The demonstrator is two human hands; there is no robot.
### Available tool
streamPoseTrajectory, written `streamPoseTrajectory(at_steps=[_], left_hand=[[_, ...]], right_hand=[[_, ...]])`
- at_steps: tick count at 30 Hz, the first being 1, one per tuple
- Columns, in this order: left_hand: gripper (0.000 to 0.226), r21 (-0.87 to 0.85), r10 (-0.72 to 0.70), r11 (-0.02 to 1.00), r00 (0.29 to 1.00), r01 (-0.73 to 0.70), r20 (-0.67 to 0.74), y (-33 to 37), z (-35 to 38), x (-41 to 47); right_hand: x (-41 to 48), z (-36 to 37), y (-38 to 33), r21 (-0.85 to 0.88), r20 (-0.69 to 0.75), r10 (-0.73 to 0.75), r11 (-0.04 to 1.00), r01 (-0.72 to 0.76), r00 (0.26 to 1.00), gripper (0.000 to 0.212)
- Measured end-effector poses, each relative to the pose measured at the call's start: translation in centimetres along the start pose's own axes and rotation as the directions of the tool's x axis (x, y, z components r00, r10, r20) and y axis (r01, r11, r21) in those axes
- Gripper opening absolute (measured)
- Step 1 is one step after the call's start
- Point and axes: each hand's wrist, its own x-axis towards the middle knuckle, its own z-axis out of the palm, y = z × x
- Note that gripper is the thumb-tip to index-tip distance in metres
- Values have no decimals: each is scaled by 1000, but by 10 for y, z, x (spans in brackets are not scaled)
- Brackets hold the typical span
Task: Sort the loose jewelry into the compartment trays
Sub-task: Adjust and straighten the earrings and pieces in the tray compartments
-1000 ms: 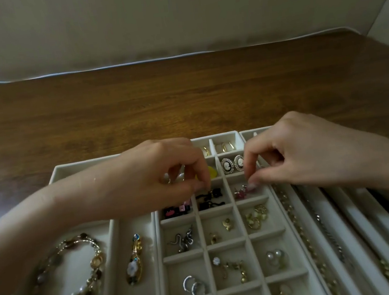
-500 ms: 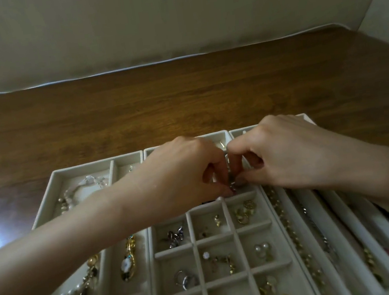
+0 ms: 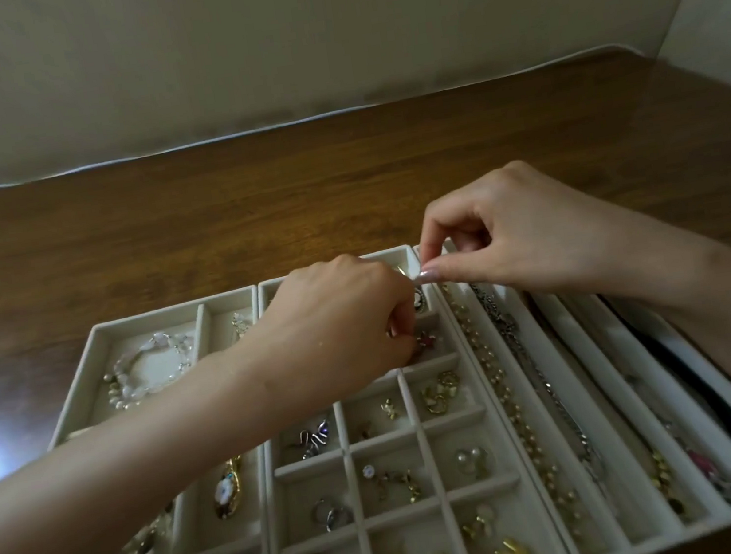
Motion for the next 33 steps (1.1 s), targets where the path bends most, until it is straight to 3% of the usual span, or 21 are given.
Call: streamPoseTrajectory(at_steps=[6,14,25,30,33], left_hand=[[4,28,-28,999,999,27,36,4,-2,2],[12,30,-77,997,993,75,88,2,-4,7],[4,-136,-69,988,997,73,36,-18,-23,4],[24,-80,-55,995,998,58,34,-6,-4,3],[24,-48,-65,997,997,66,28,-2,3,6]], right_hand=[[-1,-1,-2,-7,5,-14,1000,14,1000,6],[-3,6,-7,-65,166,27,998,-16,986,9],[-5,10,-13,-159,166,38,987,-12,985,8],[-6,14,-16,-188,163,7,982,24,987,6],[-6,13,-16,-194,173,12,981,23,985,2]])
